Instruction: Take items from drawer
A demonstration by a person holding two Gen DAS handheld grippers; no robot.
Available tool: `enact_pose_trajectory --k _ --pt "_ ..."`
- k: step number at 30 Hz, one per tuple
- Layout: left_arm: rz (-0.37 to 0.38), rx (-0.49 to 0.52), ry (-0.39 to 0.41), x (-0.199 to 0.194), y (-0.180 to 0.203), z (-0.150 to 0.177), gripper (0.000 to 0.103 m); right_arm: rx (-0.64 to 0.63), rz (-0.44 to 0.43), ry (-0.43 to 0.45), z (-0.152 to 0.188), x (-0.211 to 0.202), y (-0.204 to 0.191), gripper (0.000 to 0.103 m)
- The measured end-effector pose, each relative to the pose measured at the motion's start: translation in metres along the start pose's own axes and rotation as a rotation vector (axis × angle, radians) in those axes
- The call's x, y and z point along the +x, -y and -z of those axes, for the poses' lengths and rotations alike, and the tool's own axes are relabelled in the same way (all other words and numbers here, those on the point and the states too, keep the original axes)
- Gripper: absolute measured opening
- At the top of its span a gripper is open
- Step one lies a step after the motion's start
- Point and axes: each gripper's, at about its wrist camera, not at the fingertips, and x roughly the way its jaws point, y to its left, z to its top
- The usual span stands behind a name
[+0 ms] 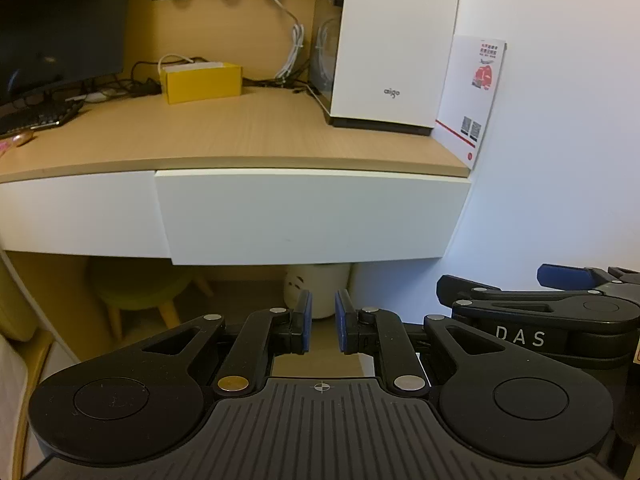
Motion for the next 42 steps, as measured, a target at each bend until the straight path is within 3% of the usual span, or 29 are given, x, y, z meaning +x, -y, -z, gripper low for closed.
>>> enact_pose_trajectory --k 42 --pt "0.024 -0.014 -0.017 0.012 0.003 -0.003 0.015 0.014 0.007 -0.022 0.003 0.005 0.004 0.103"
